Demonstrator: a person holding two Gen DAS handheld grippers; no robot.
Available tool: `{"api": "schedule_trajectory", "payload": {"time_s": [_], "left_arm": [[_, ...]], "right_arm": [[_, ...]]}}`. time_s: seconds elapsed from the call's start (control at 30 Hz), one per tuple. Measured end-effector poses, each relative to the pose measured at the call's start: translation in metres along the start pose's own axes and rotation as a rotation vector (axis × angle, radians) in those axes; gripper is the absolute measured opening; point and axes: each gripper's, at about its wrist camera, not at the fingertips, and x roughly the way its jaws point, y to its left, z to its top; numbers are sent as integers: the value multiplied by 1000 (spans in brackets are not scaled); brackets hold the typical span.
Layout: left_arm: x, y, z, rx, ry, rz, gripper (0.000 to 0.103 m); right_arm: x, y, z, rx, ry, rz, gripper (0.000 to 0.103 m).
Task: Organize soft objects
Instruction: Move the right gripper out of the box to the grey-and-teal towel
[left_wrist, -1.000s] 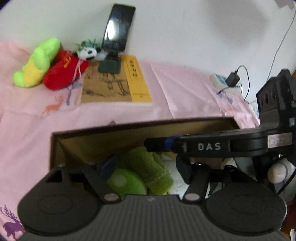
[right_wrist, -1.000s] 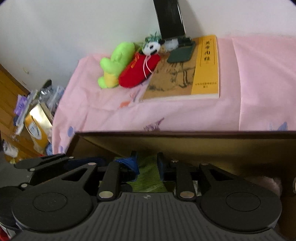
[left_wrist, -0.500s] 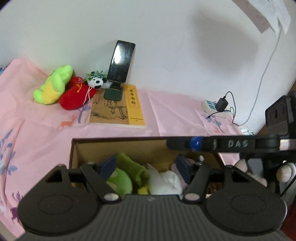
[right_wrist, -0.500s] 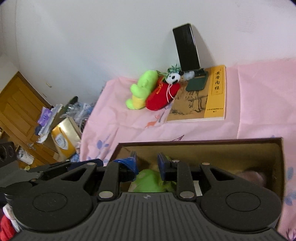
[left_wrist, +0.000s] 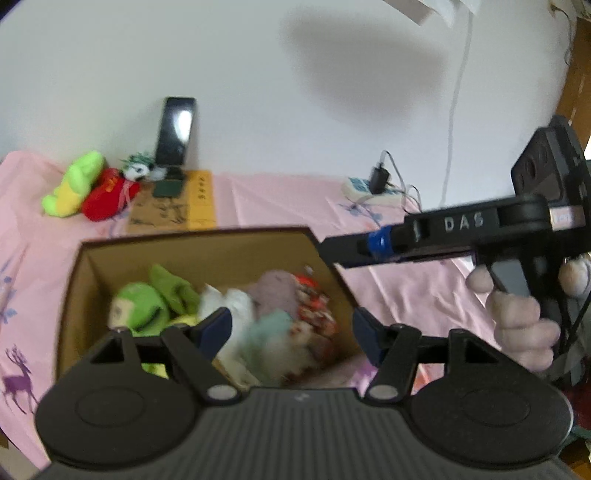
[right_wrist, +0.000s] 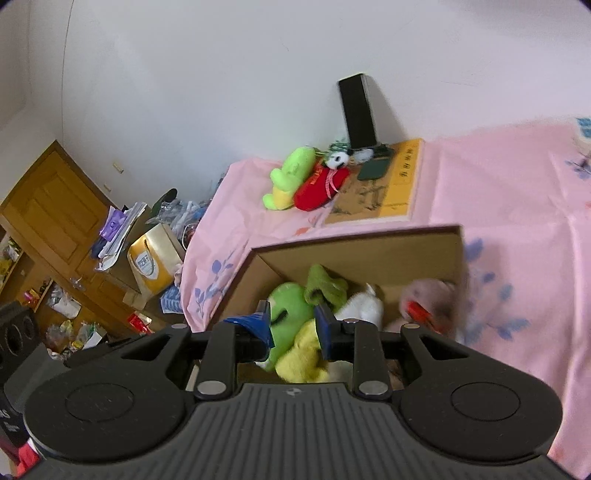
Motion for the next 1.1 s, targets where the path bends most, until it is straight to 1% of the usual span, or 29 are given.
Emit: {"api": "schedule_trajectory", "payload": {"time_s": [0.13,0.3,0.43,0.57,0.7,0.77,0.87,0.97,1.03,1.1], "left_arm": [[6,-32,-22,9,35,-32,65],[19,-72,-50,5,86,-91,65],[31,-98,-65,22,126,-137,66],[47,-119,-84,53,211,-206,68],[64,-136,-110,66,345,-300,68],[70,-142,-122,77,389,-330,68],[81,-154,-136,90,449,-369,68],[95,-161,-148,87,491,-403,69],[102,-162,-155,69,521,-407,69],[110,-162,-160,50,541,-405,69]], "right_arm": [[-28,-23,-20,32,1,-23,9],[-60,-58,-45,84,6,-85,10],[-78,-83,-66,116,18,-143,10],[-90,-103,-90,141,51,-187,10],[-96,-121,-112,126,104,-226,10],[-96,-129,-121,113,128,-237,10],[-96,-145,-133,128,164,-244,10],[-99,-153,-141,117,184,-279,11],[-106,-160,-147,120,182,-285,11],[-113,-171,-153,153,180,-282,11]]}}
